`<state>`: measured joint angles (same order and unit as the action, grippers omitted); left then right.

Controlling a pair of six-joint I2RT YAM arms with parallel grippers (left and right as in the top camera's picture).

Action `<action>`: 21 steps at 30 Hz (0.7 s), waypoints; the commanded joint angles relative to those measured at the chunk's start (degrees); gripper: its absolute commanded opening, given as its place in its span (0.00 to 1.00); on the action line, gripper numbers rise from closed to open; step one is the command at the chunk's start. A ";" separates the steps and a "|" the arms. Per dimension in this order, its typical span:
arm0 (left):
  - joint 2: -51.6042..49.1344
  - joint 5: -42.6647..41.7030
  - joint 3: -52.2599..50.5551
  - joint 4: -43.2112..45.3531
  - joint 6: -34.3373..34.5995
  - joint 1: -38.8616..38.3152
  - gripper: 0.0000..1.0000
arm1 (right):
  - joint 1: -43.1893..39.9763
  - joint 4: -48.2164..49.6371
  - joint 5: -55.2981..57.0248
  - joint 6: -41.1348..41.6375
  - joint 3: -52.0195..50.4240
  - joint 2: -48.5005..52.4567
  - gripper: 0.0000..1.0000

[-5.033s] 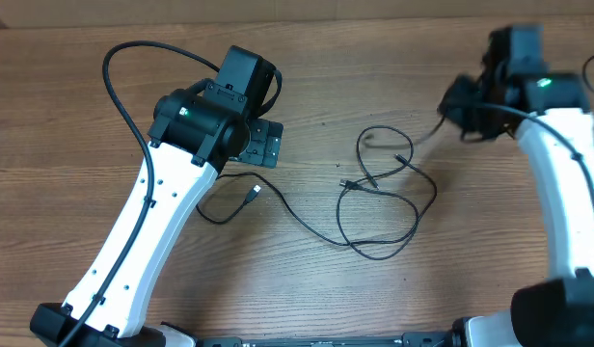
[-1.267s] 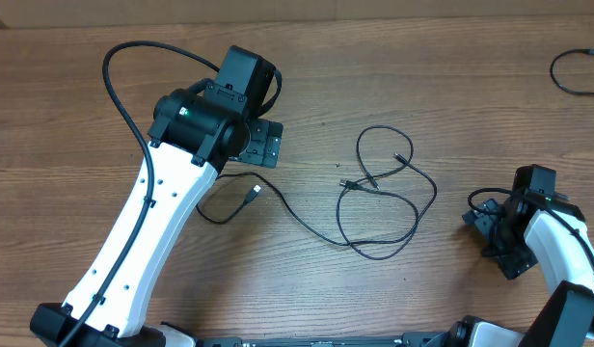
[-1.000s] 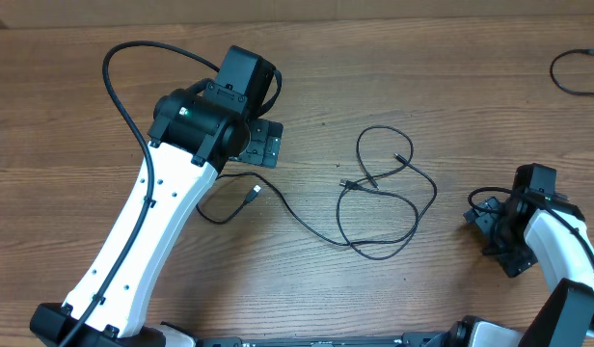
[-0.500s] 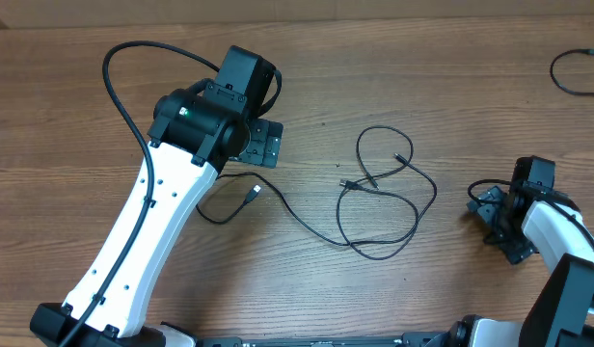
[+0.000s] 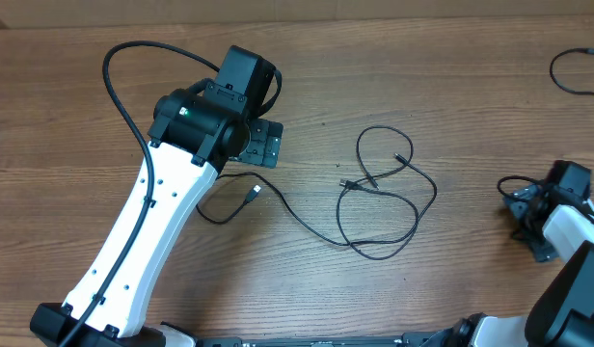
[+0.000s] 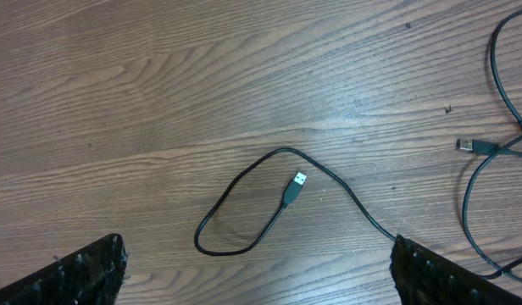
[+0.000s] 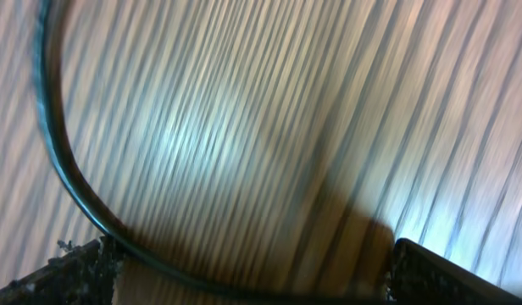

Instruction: Untangle cables

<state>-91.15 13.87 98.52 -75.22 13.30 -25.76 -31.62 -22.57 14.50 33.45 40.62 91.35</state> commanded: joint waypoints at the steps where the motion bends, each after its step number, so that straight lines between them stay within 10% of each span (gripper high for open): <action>1: -0.24 -0.22 0.55 0.11 -0.46 0.24 1.00 | -2.82 2.75 -4.11 0.61 -1.29 5.64 1.00; 21: -0.24 -0.22 0.55 0.11 -0.46 0.24 1.00 | -11.98 16.06 -3.61 -0.59 8.00 12.35 0.99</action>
<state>-91.15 13.87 98.52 -75.22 13.30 -25.76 -40.82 -6.00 14.79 32.42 47.72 101.78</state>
